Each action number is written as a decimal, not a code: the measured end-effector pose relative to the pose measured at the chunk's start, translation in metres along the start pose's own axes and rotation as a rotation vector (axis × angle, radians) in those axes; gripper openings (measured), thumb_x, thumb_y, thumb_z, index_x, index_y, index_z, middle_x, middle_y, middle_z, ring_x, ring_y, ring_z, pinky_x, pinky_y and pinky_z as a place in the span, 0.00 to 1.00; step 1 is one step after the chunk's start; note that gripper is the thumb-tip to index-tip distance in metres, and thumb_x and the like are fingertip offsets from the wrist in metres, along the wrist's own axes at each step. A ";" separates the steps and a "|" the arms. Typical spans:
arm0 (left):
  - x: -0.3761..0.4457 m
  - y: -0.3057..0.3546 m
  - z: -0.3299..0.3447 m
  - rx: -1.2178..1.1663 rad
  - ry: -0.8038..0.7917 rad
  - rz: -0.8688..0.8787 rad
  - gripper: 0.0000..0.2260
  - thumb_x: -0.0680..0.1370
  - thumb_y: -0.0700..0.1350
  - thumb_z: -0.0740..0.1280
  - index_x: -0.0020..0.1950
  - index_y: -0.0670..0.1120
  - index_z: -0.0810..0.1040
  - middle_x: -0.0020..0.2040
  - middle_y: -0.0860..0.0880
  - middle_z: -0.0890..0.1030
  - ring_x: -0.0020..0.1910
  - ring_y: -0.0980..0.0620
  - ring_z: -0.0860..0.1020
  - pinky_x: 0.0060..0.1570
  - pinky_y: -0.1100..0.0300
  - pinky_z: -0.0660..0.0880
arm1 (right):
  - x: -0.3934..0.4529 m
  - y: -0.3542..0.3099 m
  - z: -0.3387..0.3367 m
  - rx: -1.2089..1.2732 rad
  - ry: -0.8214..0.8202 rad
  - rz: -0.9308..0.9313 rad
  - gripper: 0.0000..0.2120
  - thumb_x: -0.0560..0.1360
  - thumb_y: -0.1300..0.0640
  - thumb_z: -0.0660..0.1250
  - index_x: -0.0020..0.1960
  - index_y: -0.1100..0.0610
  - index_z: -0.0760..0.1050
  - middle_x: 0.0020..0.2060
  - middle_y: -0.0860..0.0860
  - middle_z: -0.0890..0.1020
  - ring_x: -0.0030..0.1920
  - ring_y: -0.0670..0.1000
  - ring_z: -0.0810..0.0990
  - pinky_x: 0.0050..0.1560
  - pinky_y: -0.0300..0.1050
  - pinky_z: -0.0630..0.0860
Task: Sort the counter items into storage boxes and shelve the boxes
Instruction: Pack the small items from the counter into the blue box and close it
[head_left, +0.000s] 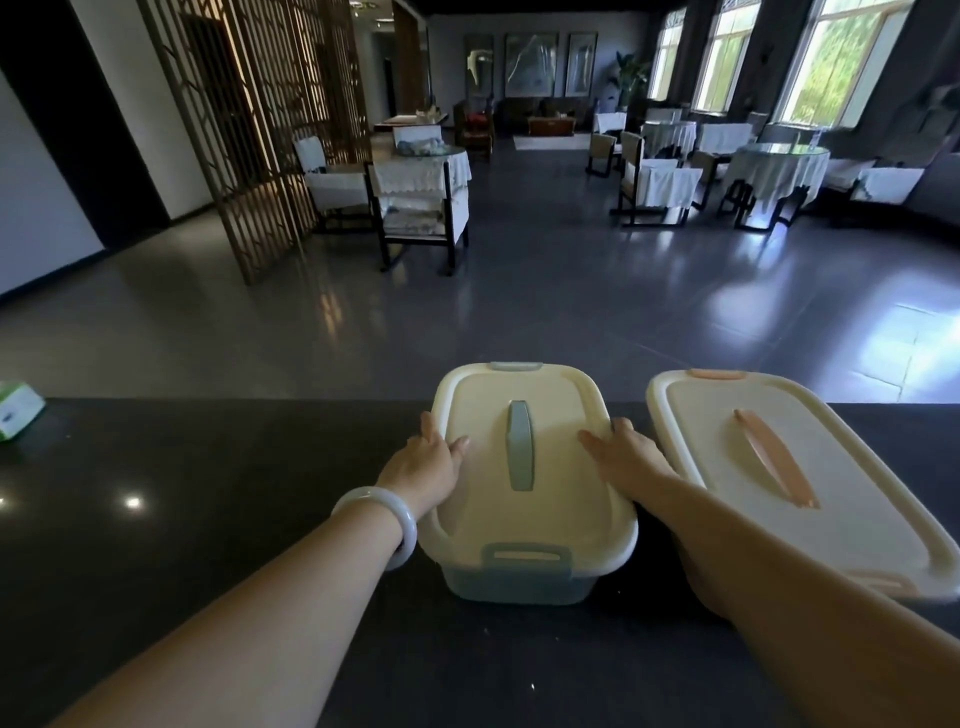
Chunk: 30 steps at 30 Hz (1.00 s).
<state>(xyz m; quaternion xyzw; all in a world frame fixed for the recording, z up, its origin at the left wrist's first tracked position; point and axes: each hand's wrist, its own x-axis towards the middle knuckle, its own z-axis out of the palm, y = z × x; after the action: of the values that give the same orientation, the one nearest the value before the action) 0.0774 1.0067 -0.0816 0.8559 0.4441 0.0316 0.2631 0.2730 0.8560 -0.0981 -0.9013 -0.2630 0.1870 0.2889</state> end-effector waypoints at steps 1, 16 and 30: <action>-0.002 -0.001 0.002 -0.039 -0.002 -0.007 0.25 0.82 0.58 0.50 0.73 0.45 0.55 0.54 0.41 0.77 0.46 0.43 0.78 0.44 0.49 0.76 | -0.001 0.001 0.001 0.028 -0.001 0.002 0.27 0.78 0.41 0.59 0.69 0.59 0.64 0.61 0.59 0.76 0.58 0.60 0.76 0.54 0.51 0.72; -0.107 -0.075 0.005 -0.296 0.058 -0.037 0.25 0.83 0.57 0.51 0.78 0.54 0.50 0.64 0.45 0.75 0.41 0.59 0.73 0.36 0.64 0.68 | -0.126 0.006 0.033 0.345 0.022 -0.091 0.16 0.78 0.44 0.61 0.61 0.50 0.75 0.47 0.47 0.81 0.46 0.47 0.79 0.44 0.45 0.75; -0.231 -0.218 -0.049 -0.368 0.126 -0.053 0.25 0.83 0.57 0.52 0.79 0.53 0.53 0.64 0.47 0.76 0.46 0.58 0.74 0.38 0.66 0.68 | -0.265 -0.058 0.133 0.421 -0.015 -0.118 0.09 0.77 0.44 0.63 0.49 0.48 0.77 0.42 0.46 0.82 0.43 0.49 0.81 0.46 0.50 0.80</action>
<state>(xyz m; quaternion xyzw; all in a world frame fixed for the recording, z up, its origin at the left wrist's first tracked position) -0.2379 0.9492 -0.1024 0.7778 0.4687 0.1589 0.3873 -0.0227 0.7983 -0.1149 -0.8029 -0.2724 0.2272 0.4790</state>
